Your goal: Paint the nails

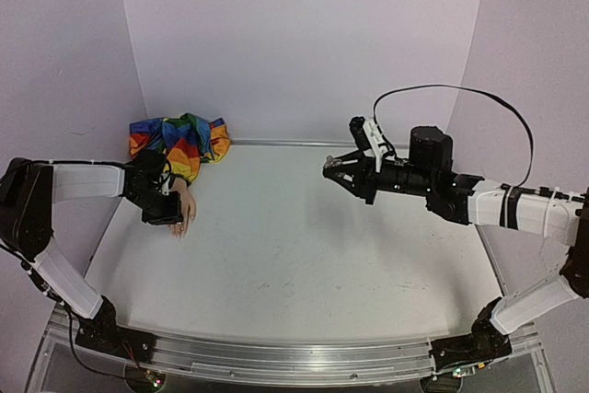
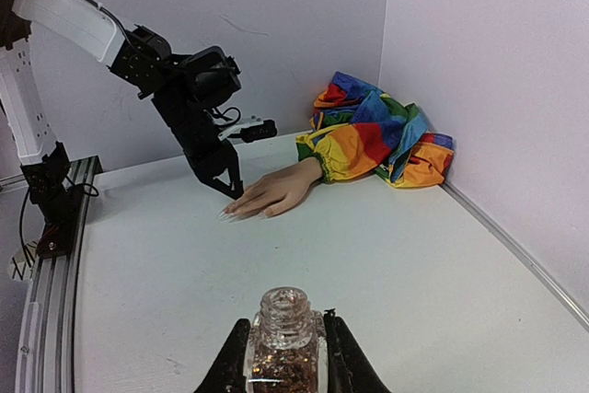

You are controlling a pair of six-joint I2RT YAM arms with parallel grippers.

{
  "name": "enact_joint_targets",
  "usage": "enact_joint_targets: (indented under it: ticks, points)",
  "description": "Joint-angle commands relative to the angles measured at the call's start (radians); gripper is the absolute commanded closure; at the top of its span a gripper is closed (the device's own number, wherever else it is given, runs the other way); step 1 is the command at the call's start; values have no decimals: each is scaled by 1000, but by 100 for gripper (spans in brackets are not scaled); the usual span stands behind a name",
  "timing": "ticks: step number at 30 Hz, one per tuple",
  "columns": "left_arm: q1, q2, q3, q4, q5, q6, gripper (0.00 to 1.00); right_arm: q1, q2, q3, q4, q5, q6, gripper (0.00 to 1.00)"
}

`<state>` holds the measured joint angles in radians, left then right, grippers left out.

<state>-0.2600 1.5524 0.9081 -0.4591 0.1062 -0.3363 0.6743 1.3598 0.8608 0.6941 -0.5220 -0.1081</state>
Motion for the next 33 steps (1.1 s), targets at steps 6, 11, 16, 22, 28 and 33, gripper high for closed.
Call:
enact_joint_targets:
  ticks: [6, 11, 16, 22, 28, 33]
  points:
    - [12, 13, 19, 42, 13, 22, 100, -4, 8, 24, 46, -16, -3, 100]
    - [13, 12, 18, 46, 16, 22, 100, -4, 12, 24, 46, -16, -3, 100]
    - [15, 17, 18, 51, 19, 25, 100, -4, 15, 24, 46, -19, -1, 100]
    - [17, 12, 12, 53, 30, 25, 100, -4, 13, 23, 45, -18, -1, 100]
    - [16, 12, -8, 57, 39, 19, 100, -4, 13, 23, 46, -23, 1, 100]
    - [17, 8, -19, 63, 48, 16, 100, -4, 14, 23, 45, -24, 1, 100]
